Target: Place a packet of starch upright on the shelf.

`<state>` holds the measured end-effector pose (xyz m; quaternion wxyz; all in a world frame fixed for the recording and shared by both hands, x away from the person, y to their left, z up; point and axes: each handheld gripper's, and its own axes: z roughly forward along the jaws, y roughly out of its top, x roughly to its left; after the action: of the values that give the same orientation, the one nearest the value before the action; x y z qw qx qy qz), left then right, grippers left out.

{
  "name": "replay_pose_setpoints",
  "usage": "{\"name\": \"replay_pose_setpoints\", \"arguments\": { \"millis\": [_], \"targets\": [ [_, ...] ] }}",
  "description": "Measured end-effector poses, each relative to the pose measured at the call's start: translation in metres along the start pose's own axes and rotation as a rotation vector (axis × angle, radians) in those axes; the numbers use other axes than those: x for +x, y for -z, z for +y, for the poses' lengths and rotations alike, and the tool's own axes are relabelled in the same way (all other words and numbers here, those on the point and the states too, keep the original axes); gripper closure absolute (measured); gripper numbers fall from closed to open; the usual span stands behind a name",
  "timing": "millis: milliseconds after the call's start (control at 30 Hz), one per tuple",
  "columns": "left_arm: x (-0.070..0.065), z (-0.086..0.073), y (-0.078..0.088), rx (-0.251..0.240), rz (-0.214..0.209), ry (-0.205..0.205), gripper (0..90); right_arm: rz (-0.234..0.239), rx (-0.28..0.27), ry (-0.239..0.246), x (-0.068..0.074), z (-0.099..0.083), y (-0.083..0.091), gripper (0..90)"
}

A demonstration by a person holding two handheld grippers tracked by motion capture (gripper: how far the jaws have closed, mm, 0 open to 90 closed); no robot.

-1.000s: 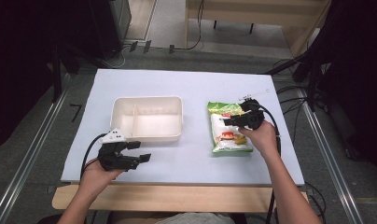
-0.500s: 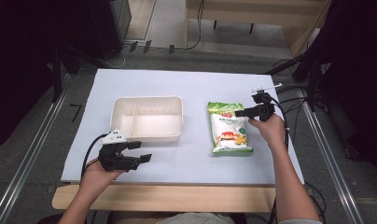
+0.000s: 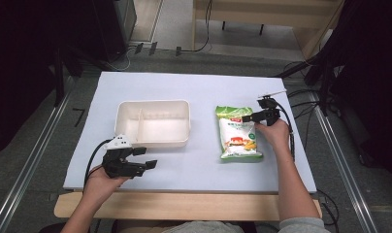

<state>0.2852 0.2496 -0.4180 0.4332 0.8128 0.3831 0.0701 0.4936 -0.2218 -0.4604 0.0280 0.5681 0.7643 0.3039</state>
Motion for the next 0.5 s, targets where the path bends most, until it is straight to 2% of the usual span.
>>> {"name": "replay_pose_setpoints", "arguments": {
  "millis": [100, 300, 333, 500],
  "targets": [
    [-0.0001, 0.0001, -0.0002, -0.002, 0.002, 0.002, 31.6, -0.002, 0.003, -0.001, 0.0029, 0.0005, -0.0012, 41.8],
    [-0.0001, 0.0002, -0.0001, -0.005, 0.002, 0.000, 31.6, 0.055, 0.020, -0.018, 0.0062, 0.0008, -0.0026, 45.1],
    [-0.0002, 0.0003, 0.0000, -0.006, 0.004, 0.000, 31.6, 0.104, 0.033, -0.026, 0.0073, 0.0010, -0.0033, 45.8],
    [0.0000, 0.0005, 0.0009, -0.003, 0.008, -0.003, 31.6, 0.119, 0.045, -0.023, 0.0111, 0.0015, -0.0047, 50.3]
  ]
}}
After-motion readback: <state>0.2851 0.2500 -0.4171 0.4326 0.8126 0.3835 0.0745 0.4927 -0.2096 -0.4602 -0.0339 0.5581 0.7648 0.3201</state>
